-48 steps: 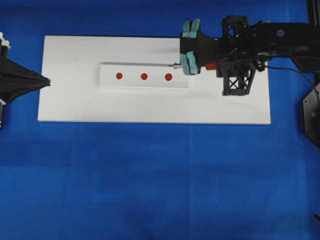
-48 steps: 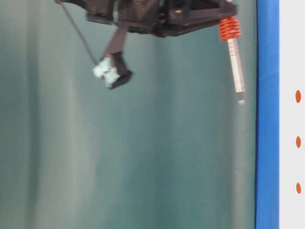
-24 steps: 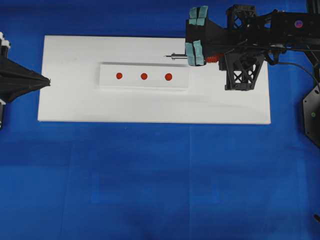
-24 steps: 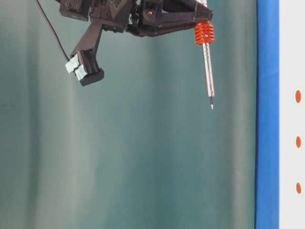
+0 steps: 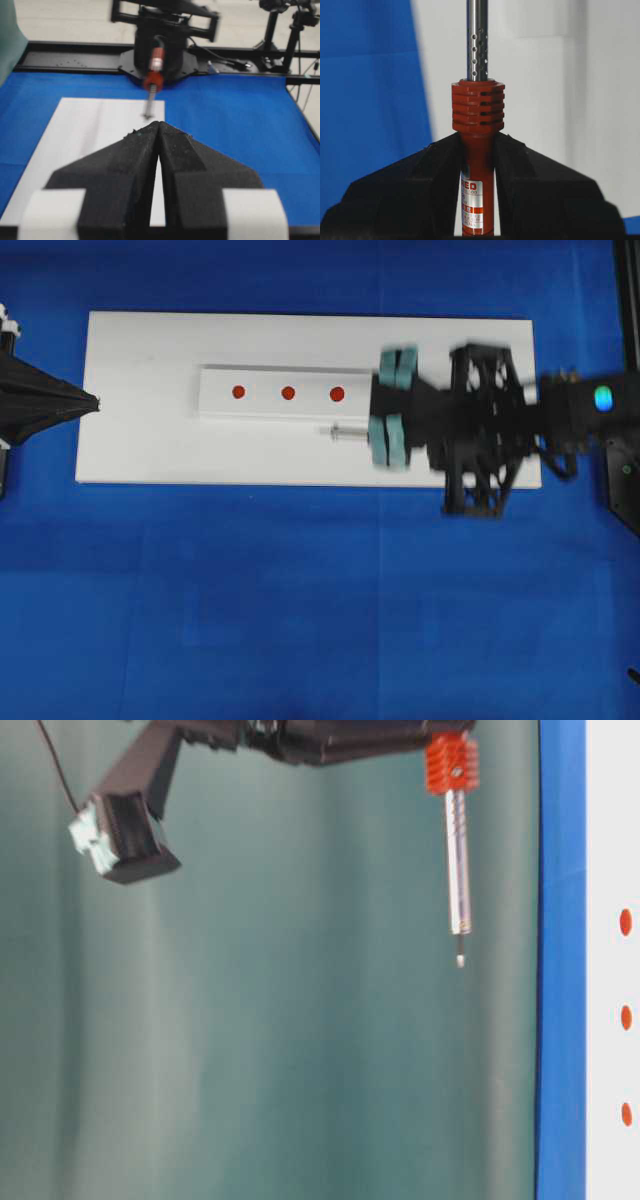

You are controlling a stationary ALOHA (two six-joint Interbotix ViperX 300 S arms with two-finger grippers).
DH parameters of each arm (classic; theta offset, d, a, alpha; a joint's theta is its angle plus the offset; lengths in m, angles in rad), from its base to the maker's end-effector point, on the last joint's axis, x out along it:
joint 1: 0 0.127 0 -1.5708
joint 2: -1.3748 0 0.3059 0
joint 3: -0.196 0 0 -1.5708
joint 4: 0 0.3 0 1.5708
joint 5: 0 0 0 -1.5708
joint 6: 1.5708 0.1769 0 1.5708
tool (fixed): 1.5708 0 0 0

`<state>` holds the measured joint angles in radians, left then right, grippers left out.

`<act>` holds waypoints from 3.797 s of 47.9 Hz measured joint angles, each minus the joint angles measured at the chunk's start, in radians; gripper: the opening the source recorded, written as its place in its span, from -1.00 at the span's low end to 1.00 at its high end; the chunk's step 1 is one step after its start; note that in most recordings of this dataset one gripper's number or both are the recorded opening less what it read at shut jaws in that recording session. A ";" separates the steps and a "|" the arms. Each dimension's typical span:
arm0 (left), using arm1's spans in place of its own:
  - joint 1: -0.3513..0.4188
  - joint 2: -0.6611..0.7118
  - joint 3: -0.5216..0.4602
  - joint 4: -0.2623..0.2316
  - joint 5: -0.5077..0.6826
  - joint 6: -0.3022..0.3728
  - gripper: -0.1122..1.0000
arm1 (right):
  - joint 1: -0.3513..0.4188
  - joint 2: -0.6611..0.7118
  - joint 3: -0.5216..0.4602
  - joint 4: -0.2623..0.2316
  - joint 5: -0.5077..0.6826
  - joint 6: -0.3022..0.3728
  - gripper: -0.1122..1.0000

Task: Touch the tip of the soldering iron to the mark.
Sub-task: 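Lift the iron and carry it back toward the front of the table, then lower the iron onto the blue table in front of the board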

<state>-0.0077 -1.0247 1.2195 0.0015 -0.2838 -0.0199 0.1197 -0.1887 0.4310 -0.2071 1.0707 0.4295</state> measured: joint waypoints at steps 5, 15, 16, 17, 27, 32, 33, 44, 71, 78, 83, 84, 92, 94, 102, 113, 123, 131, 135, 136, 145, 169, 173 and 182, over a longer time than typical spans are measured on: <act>0.000 -0.002 0.000 0.000 0.000 -0.005 -0.80 | 0.078 0.000 0.002 -0.020 0.002 0.109 -0.68; 0.000 0.000 0.000 0.000 0.000 -0.005 -0.80 | 0.221 0.000 0.002 -0.043 0.005 0.258 -0.68; 0.000 0.000 0.000 0.000 0.000 -0.006 -0.80 | 0.232 0.002 0.002 -0.043 0.005 0.264 -0.68; 0.000 0.000 0.000 0.000 -0.002 -0.005 -0.80 | 0.242 0.000 0.002 -0.044 0.005 0.270 -0.68; 0.000 0.000 0.000 0.000 0.000 -0.005 -0.80 | 0.291 0.014 0.002 -0.046 0.005 0.295 -0.68; 0.000 -0.002 0.000 0.000 0.000 -0.006 -0.80 | 0.287 0.018 0.002 -0.055 0.003 0.293 -0.68; 0.000 -0.002 0.000 0.000 0.000 -0.006 -0.80 | 0.287 0.018 0.002 -0.058 0.002 0.293 -0.68; 0.000 0.000 0.000 0.000 -0.002 -0.006 -0.80 | 0.272 0.063 -0.038 -0.086 -0.020 0.275 -0.68; 0.000 -0.002 0.000 0.000 -0.018 -0.006 -0.80 | 0.176 0.354 -0.359 -0.089 -0.074 0.121 -0.68; 0.000 -0.002 0.000 0.000 -0.018 -0.006 -0.80 | 0.164 0.399 -0.426 -0.089 -0.072 0.106 -0.68; 0.000 -0.002 0.000 0.000 -0.018 -0.006 -0.80 | 0.166 0.411 -0.442 -0.089 -0.072 0.109 -0.68; 0.000 -0.002 0.000 0.000 -0.018 -0.006 -0.80 | 0.166 0.411 -0.442 -0.089 -0.072 0.109 -0.68; 0.000 -0.002 0.000 0.000 -0.018 -0.006 -0.80 | 0.166 0.422 -0.442 -0.075 -0.072 0.114 -0.68; 0.000 -0.002 0.000 0.000 -0.018 -0.006 -0.80 | 0.166 0.428 -0.442 -0.069 -0.074 0.114 -0.68; 0.000 -0.002 0.000 0.000 -0.018 -0.008 -0.80 | 0.166 0.466 -0.417 -0.048 -0.143 0.130 -0.68; 0.000 -0.002 0.000 0.000 -0.018 -0.008 -0.80 | 0.164 0.491 -0.325 -0.040 -0.334 0.169 -0.68; 0.000 -0.002 0.000 0.000 -0.018 -0.008 -0.80 | 0.164 0.540 -0.261 -0.040 -0.499 0.178 -0.68; 0.000 -0.002 0.000 0.000 -0.018 -0.008 -0.80 | 0.164 0.583 -0.245 -0.040 -0.565 0.170 -0.68; 0.000 -0.002 0.000 0.000 -0.018 -0.008 -0.80 | 0.164 0.595 -0.245 -0.040 -0.580 0.170 -0.68; 0.000 -0.002 0.000 0.000 -0.018 -0.008 -0.80 | 0.164 0.597 -0.245 -0.040 -0.580 0.170 -0.68; 0.002 -0.002 0.000 0.000 -0.018 -0.008 -0.80 | 0.164 0.600 -0.239 -0.037 -0.591 0.169 -0.68; 0.002 -0.003 0.000 0.000 -0.015 -0.008 -0.80 | 0.164 0.600 -0.238 -0.040 -0.612 0.169 -0.68; 0.000 -0.002 0.000 0.000 -0.015 -0.008 -0.80 | 0.164 0.600 -0.238 -0.040 -0.614 0.169 -0.67; 0.000 -0.002 0.000 0.000 -0.017 -0.008 -0.80 | 0.164 0.600 -0.238 -0.040 -0.611 0.172 0.07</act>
<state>-0.0077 -1.0262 1.2195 0.0015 -0.3007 -0.0276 0.2838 0.4111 0.1933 -0.2470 0.4602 0.6013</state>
